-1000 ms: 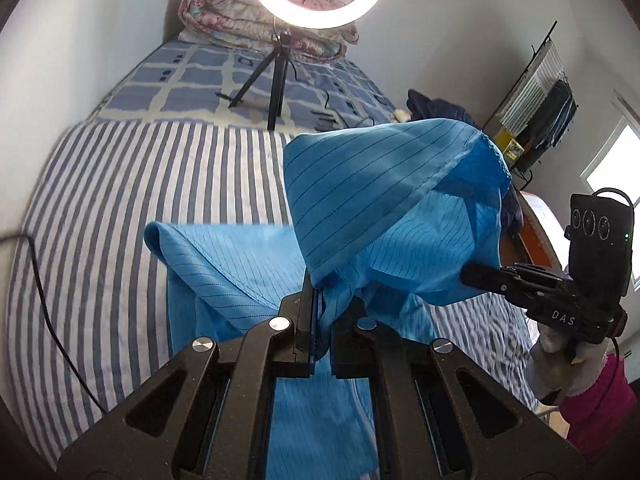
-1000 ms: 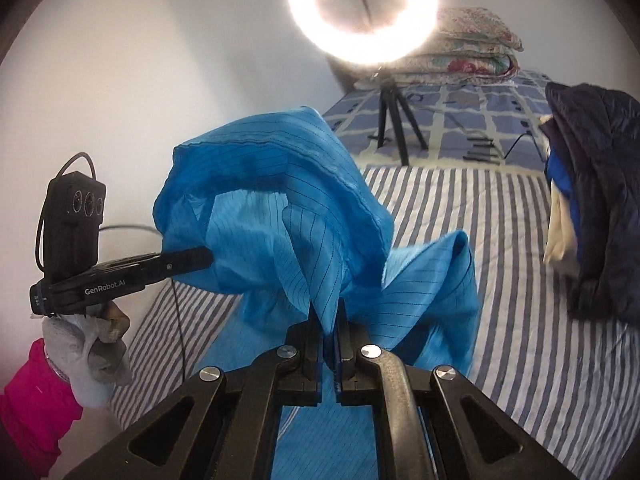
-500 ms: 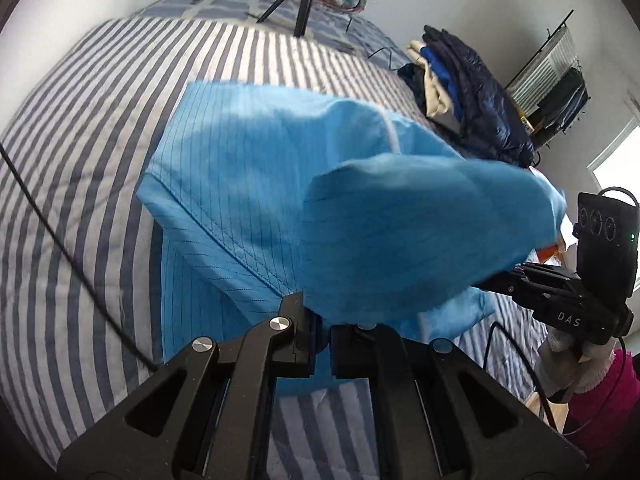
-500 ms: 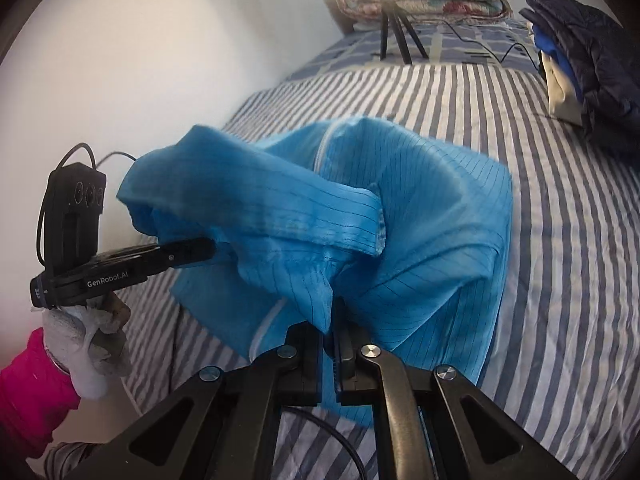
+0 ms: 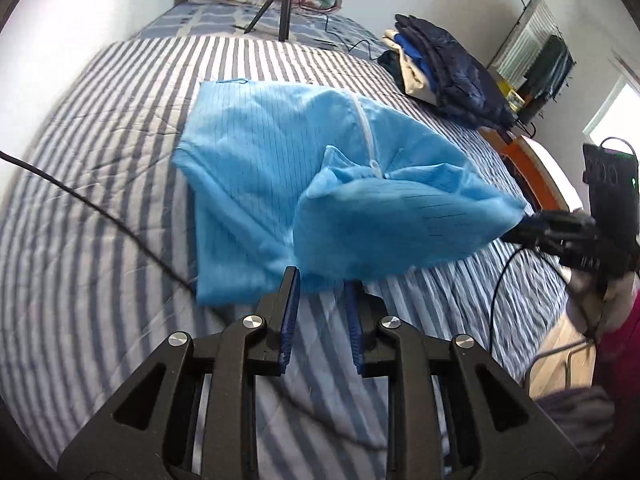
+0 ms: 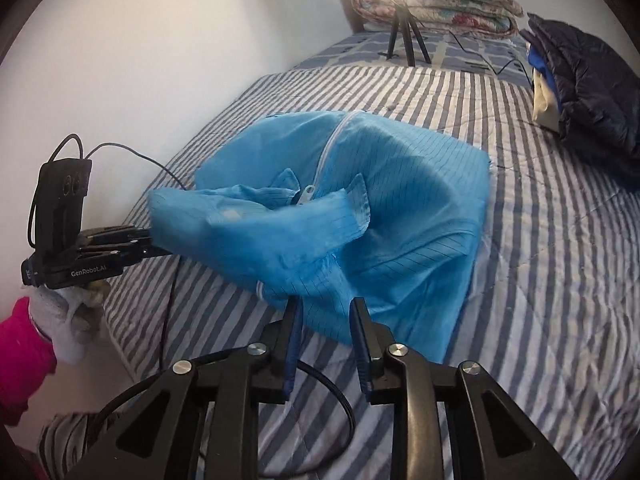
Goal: Fold large clothes
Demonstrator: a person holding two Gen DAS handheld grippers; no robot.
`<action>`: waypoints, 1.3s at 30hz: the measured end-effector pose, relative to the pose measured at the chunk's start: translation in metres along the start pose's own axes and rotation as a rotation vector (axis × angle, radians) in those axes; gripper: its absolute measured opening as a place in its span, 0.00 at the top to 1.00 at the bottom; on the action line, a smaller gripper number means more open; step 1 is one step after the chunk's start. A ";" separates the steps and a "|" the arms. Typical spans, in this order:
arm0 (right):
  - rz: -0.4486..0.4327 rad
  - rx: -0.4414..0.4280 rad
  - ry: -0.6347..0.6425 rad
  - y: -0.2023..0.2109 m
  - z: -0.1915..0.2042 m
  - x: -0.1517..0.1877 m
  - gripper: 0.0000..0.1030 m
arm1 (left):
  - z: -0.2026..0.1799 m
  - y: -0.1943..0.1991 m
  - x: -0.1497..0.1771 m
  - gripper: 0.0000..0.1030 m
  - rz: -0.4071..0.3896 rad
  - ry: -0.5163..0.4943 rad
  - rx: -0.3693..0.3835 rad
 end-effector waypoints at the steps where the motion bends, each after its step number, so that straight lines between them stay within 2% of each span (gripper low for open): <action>1: -0.005 -0.003 0.006 0.008 0.000 0.003 0.75 | 0.001 0.009 0.004 0.80 -0.006 -0.001 0.006; 8: -0.087 -0.002 -0.021 0.070 -0.006 0.005 0.73 | 0.022 0.071 -0.001 0.79 -0.083 0.082 0.046; 12: -0.168 0.046 0.008 0.120 -0.002 -0.008 0.71 | 0.027 0.126 -0.025 0.79 -0.181 0.102 0.042; 17: -0.291 0.105 0.069 0.200 0.016 -0.029 0.69 | 0.009 0.220 -0.058 0.78 -0.339 0.047 0.024; 19: -0.351 0.134 0.092 0.236 0.023 -0.035 0.61 | 0.000 0.266 -0.068 0.66 -0.413 0.033 0.021; 21: -0.403 0.154 0.108 0.268 0.029 -0.040 0.54 | -0.006 0.300 -0.073 0.61 -0.467 0.022 0.020; 23: -0.443 0.167 0.117 0.296 0.033 -0.045 0.52 | -0.012 0.335 -0.078 0.61 -0.519 0.010 0.011; 24: -0.465 0.174 0.119 0.311 0.035 -0.047 0.47 | -0.016 0.349 -0.079 0.60 -0.536 0.001 0.008; 25: -0.488 0.188 0.124 0.325 0.037 -0.050 0.45 | -0.020 0.364 -0.081 0.52 -0.558 -0.012 0.002; 27: -0.517 0.214 0.141 0.346 0.040 -0.055 0.39 | -0.024 0.379 -0.082 0.35 -0.578 -0.022 -0.007; 28: -0.528 0.225 0.149 0.355 0.042 -0.058 0.39 | -0.025 0.386 -0.083 0.33 -0.590 -0.022 -0.012; 34: -0.571 0.300 0.198 0.400 0.049 -0.077 0.36 | -0.024 0.400 -0.089 0.33 -0.577 -0.011 -0.009; 37: -0.599 0.330 0.213 0.411 0.051 -0.078 0.24 | -0.020 0.402 -0.093 0.33 -0.577 -0.012 -0.042; 39: -0.584 0.325 0.204 0.403 0.048 -0.075 0.22 | -0.019 0.389 -0.087 0.33 -0.545 -0.002 -0.032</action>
Point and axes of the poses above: each gripper's, at about its wrist camera, not at the fingertips, and y roughly against the way its jaws point, z to its left, x to its underside, the point moved 9 cm from there along -y, roughly the way its jaws point, and after that the axes turned 2 degrees about z, right-handed, at the moved point
